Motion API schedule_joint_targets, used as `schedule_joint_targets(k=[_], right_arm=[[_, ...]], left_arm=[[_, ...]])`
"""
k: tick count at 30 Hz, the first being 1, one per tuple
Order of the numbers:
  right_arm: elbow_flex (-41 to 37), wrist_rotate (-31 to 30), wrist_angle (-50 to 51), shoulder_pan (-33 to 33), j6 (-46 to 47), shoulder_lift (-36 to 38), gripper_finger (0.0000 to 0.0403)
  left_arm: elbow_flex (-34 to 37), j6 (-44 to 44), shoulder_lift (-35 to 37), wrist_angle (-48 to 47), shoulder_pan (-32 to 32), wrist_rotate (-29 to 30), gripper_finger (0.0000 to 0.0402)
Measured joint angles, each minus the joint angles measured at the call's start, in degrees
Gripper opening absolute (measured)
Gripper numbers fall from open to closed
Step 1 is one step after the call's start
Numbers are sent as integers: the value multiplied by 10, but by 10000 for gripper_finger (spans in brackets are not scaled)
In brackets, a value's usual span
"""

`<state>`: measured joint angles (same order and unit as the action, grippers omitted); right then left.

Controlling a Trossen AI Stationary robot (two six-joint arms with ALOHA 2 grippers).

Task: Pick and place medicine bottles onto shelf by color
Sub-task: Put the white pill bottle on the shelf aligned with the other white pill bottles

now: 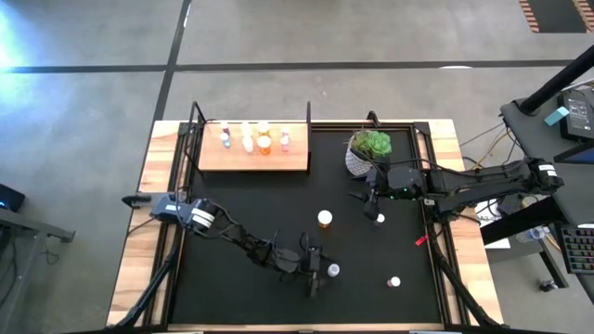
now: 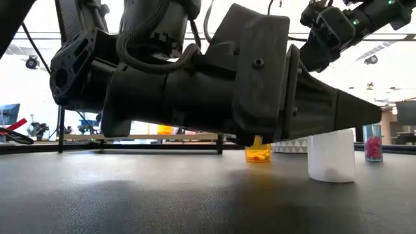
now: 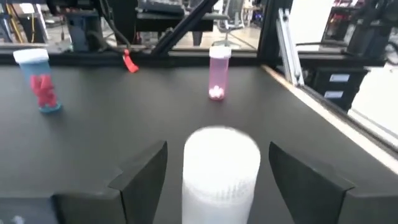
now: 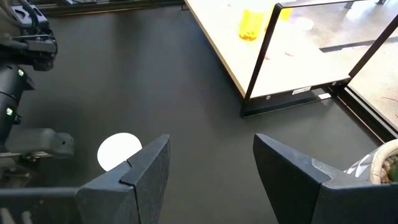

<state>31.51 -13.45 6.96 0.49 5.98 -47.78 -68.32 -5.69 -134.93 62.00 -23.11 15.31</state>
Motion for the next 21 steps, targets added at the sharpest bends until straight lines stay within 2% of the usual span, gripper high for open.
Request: schedule_joint_targets(k=[11,21], right_arm=[[0,0,0,0,0,0,221],[0,0,0,0,0,0,221]], left_arm=[[2,-1,1,0,-2,0,178],[2,-1,7,1,-2,2,140]])
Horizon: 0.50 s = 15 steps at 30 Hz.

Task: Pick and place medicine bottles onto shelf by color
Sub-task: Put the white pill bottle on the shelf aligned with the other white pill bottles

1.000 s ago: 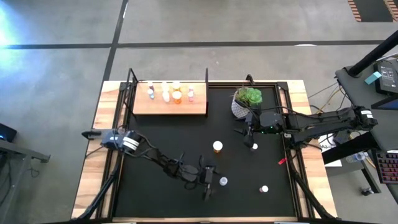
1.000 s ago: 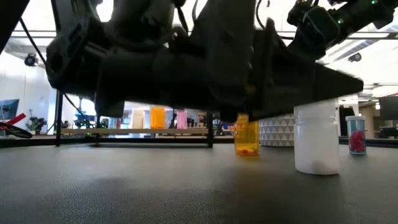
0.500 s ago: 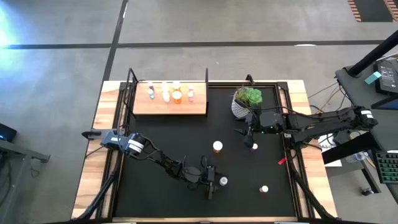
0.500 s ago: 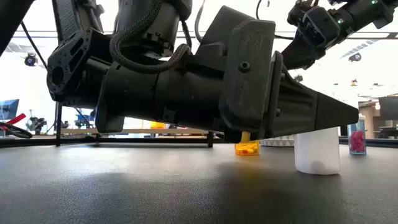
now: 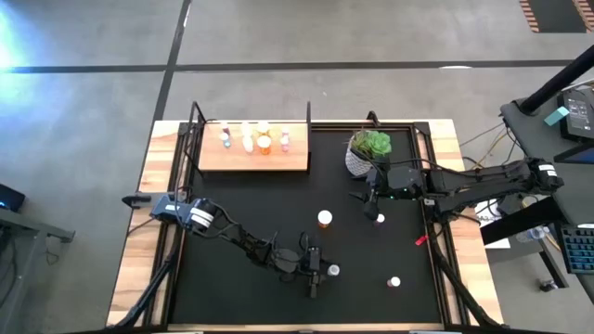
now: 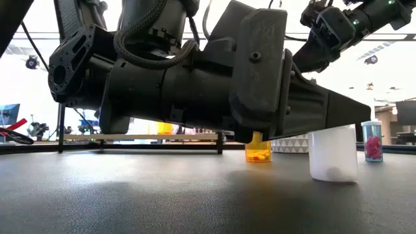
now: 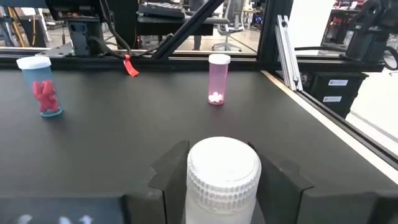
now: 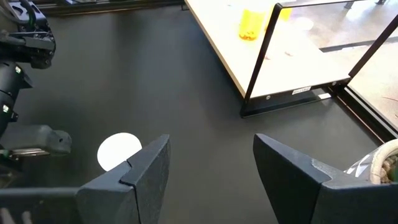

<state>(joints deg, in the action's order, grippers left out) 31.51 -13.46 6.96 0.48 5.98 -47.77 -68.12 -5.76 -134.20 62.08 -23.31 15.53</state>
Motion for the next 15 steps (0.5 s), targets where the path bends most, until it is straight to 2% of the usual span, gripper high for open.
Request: schedule_joint_targets(k=[9,15], right_arm=[[0,0,0,0,0,0,221],[0,0,0,0,0,0,221]], left_arm=[[6,0,9,-1,0,3,131],[52,-1,58,-1,0,80,130]])
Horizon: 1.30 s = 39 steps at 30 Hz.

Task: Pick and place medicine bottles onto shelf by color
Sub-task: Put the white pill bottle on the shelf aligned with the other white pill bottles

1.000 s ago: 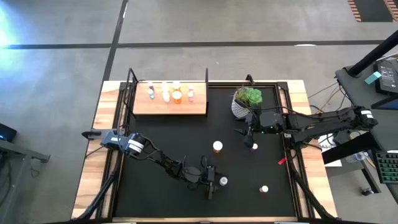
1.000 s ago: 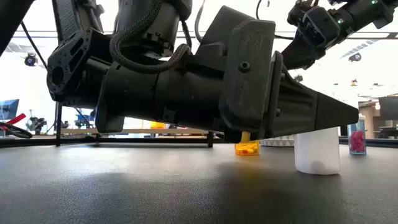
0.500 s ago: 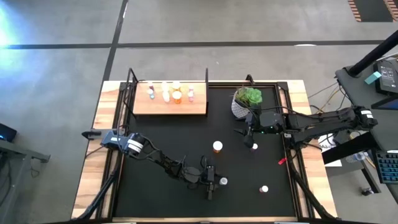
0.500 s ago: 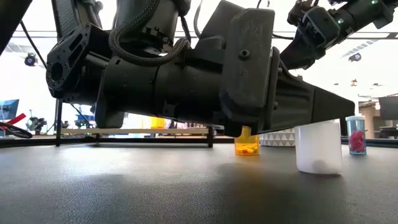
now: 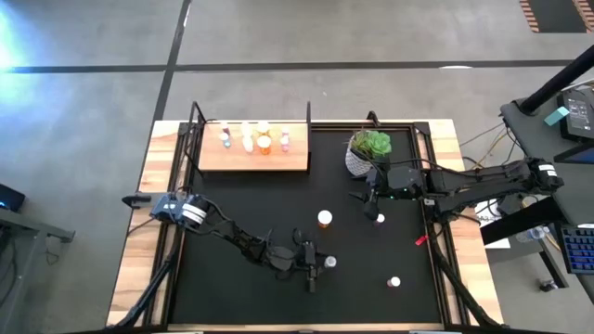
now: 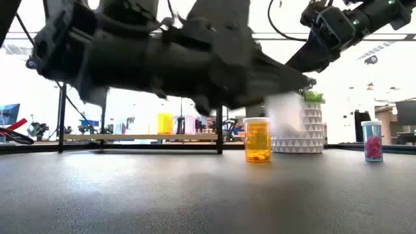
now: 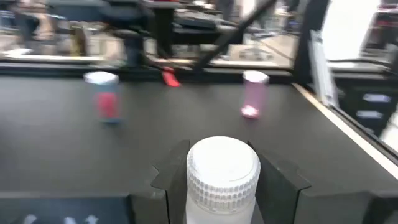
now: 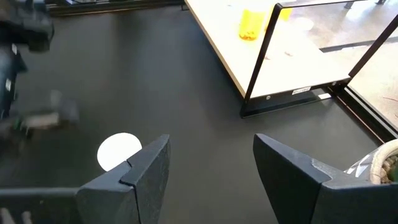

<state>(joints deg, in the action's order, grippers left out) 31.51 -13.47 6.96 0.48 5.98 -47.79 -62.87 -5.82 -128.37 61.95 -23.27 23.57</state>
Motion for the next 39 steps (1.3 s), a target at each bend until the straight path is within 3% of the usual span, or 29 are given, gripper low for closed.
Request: schedule_joint_targets(k=[3,12,20,26,33,39], right_arm=[[0,0,0,0,0,0,221],[0,0,0,0,0,0,221],[0,0,0,0,0,0,221],[0,0,0,0,0,0,221],[0,0,0,0,0,0,221],[0,0,0,0,0,0,221]], left_arm=[[60,0,57,4,1,64,130],[280,-88,227,0,3,384,129],[354,-88,297,1,48,602,129],[355,-88,300,0,131,631,129],[355,-94,300,-45,208,578,129],[356,-163,300,-117,249,556,129]])
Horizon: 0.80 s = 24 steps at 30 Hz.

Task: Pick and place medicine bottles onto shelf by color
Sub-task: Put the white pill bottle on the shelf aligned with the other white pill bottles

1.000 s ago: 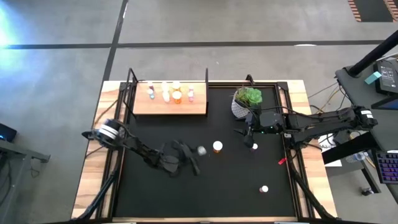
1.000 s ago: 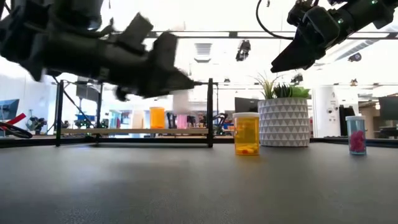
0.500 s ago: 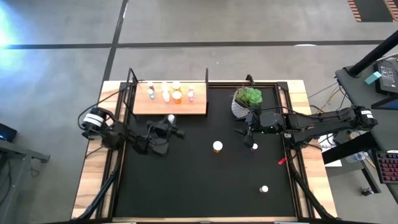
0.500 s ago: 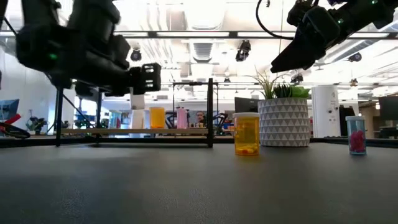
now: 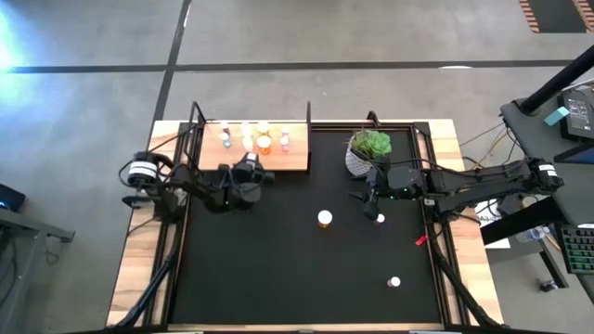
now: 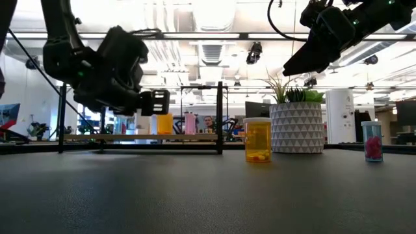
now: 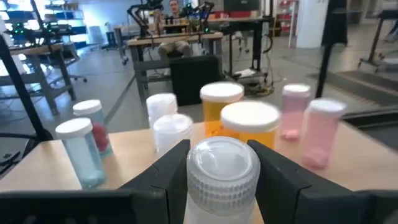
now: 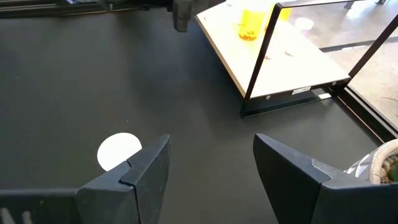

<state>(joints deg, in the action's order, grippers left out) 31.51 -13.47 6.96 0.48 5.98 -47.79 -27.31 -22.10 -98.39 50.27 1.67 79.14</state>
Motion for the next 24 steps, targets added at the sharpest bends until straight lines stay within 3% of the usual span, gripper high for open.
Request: schedule_joint_targets(k=[11,24], right_arm=[[0,0,0,0,0,0,221],[0,0,0,0,0,0,221]], left_arm=[[29,-92,1,-23,58,-62,129],[32,-85,1,-24,79,-87,135]])
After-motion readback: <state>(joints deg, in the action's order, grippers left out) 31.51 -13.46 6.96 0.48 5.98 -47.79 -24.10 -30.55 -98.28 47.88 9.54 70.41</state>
